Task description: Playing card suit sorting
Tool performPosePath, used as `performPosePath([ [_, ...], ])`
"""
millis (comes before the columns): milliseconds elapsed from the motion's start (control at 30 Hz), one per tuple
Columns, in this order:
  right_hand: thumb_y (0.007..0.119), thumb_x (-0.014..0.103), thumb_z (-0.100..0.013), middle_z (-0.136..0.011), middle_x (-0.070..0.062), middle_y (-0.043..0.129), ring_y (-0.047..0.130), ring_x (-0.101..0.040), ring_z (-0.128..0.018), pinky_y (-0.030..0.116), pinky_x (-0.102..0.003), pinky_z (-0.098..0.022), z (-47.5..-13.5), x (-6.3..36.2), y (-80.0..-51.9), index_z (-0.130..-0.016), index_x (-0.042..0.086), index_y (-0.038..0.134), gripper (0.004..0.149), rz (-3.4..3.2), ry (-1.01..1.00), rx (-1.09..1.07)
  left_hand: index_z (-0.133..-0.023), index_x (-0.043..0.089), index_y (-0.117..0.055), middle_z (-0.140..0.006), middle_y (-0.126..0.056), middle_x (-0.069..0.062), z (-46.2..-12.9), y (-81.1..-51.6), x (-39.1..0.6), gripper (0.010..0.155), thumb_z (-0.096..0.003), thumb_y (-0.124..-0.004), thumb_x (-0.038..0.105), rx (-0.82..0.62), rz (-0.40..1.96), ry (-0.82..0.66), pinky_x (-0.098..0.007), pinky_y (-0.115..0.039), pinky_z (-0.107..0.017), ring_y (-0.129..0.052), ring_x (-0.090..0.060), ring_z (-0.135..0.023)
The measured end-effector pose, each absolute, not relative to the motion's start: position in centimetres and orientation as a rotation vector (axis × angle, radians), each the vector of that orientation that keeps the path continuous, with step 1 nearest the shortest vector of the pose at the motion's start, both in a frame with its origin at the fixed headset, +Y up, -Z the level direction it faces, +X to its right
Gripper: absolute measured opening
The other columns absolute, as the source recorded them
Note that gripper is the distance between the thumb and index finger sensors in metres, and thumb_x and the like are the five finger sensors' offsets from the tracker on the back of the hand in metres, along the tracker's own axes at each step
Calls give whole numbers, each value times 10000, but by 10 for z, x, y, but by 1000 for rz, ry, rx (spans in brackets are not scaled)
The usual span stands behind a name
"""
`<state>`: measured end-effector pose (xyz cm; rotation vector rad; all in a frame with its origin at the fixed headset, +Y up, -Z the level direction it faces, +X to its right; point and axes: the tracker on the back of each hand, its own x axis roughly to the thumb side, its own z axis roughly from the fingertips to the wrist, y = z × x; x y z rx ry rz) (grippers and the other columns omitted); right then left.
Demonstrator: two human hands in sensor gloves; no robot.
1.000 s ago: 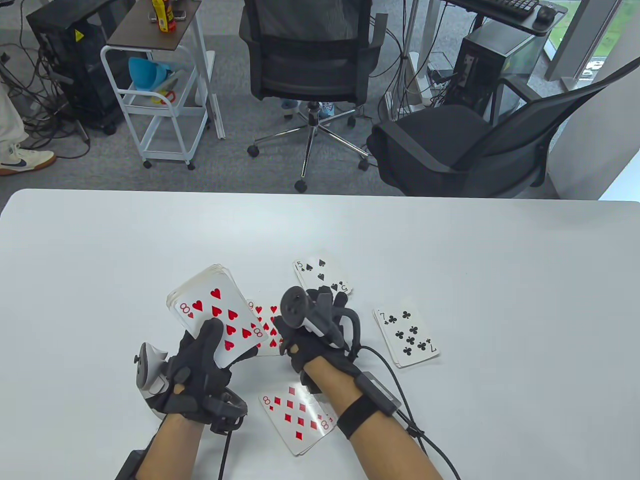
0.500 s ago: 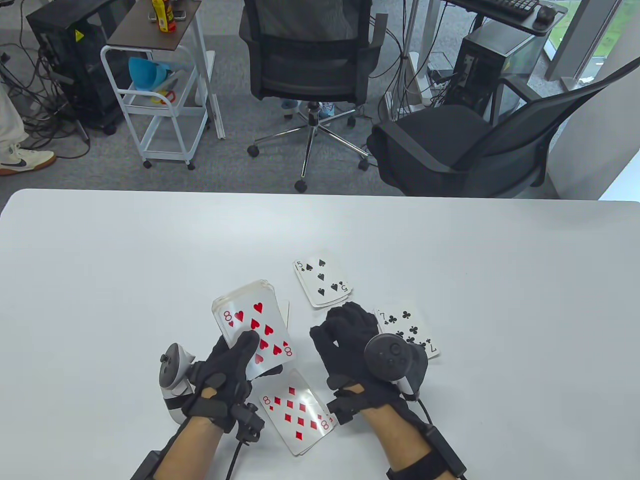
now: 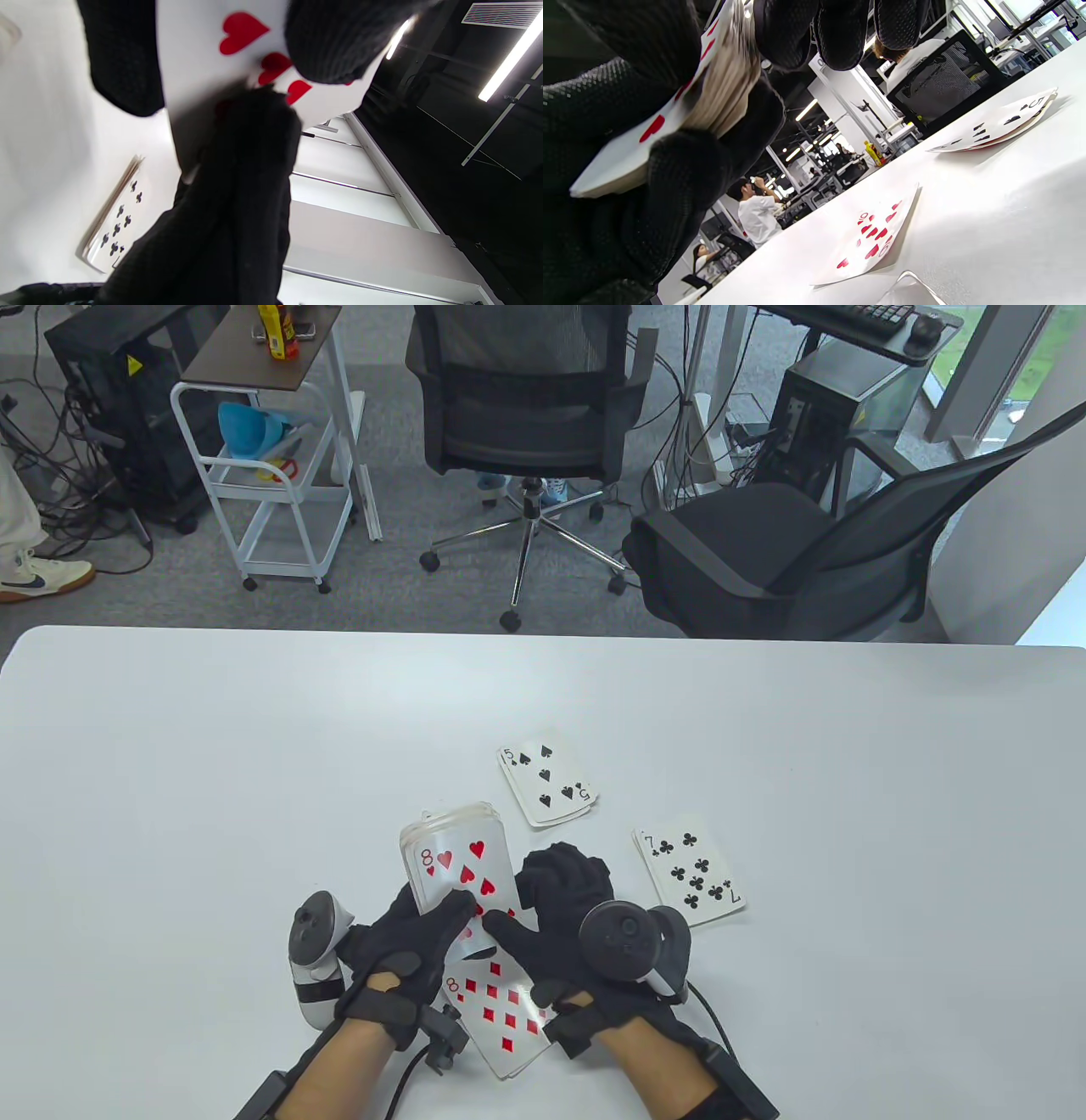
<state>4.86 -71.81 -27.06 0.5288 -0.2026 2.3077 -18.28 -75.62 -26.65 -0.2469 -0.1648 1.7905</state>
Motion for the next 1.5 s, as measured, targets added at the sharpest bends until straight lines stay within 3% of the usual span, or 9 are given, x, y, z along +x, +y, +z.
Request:
performPosePath([
  [200, 868, 544, -475, -1004, -162, 623, 587, -489, -984, 399, -735, -689, -266, 45, -713, -824, 127, 665, 580, 2259, -259, 505, -998, 278, -689, -935, -891, 32, -266, -756, -185, 568, -508, -907, 463, -226, 1775, -163, -391, -986, -415, -1025, -253, -763],
  [567, 831, 392, -521, -957, -130, 773, 667, -454, -969, 434, -728, -690, -267, 55, -709, -760, 81, 832, 392, 2238, -328, 479, -1018, 278, -649, -980, -835, 14, -265, -764, -183, 588, -516, -885, 475, -282, 1805, -142, -417, -954, -466, -965, -281, -824],
  [667, 837, 400, -520, -962, -132, 777, 667, -454, -968, 434, -727, -689, -269, 59, -711, -780, 94, 859, 403, 2248, -346, 456, -1026, 278, -635, -995, -816, 12, -266, -764, -182, 600, -516, -883, 476, -290, 1817, -142, -422, -947, -483, -947, -286, -844],
  [800, 879, 437, -497, -1009, -149, 674, 626, -468, -981, 425, -727, -692, -271, 61, -713, -875, 123, 728, 514, 2274, -344, 423, -1032, 282, -622, -1009, -798, 8, -267, -764, -184, 611, -516, -887, 475, -287, 1824, -136, -426, -941, -498, -929, -294, -862],
  [967, 875, 415, -503, -990, -142, 708, 629, -471, -980, 420, -732, -690, -273, 63, -712, -821, 125, 771, 443, 2275, -347, 414, -1033, 284, -620, -1012, -795, 12, -267, -762, -189, 605, -519, -883, 461, -271, 1837, -130, -427, -939, -503, -925, -293, -866],
  [1233, 830, 377, -527, -981, -136, 730, 631, -467, -980, 416, -734, -687, -280, 79, -710, -793, 104, 847, 381, 2220, -334, 299, -1031, 282, -620, -1004, -803, 9, -268, -746, -208, 583, -529, -856, 461, -116, 1902, -147, -423, -943, -492, -938, -291, -852],
  [1367, 833, 361, -533, -988, -149, 716, 611, -479, -982, 400, -738, -685, -290, 90, -716, -792, 89, 856, 376, 2157, -237, 220, -1031, 284, -623, -1003, -809, 15, -266, -726, -215, 581, -529, -851, 470, -16, 1890, -263, -414, -947, -487, -945, -284, -848],
  [1500, 842, 361, -539, -1034, -170, 651, 519, -506, -1012, 340, -757, -679, -299, 86, -720, -793, 85, 868, 376, 2250, -88, 200, -1032, 277, -623, -1001, -809, 11, -265, -718, -210, 582, -531, -849, 466, -22, 1933, -313, -415, -948, -485, -948, -285, -845],
])
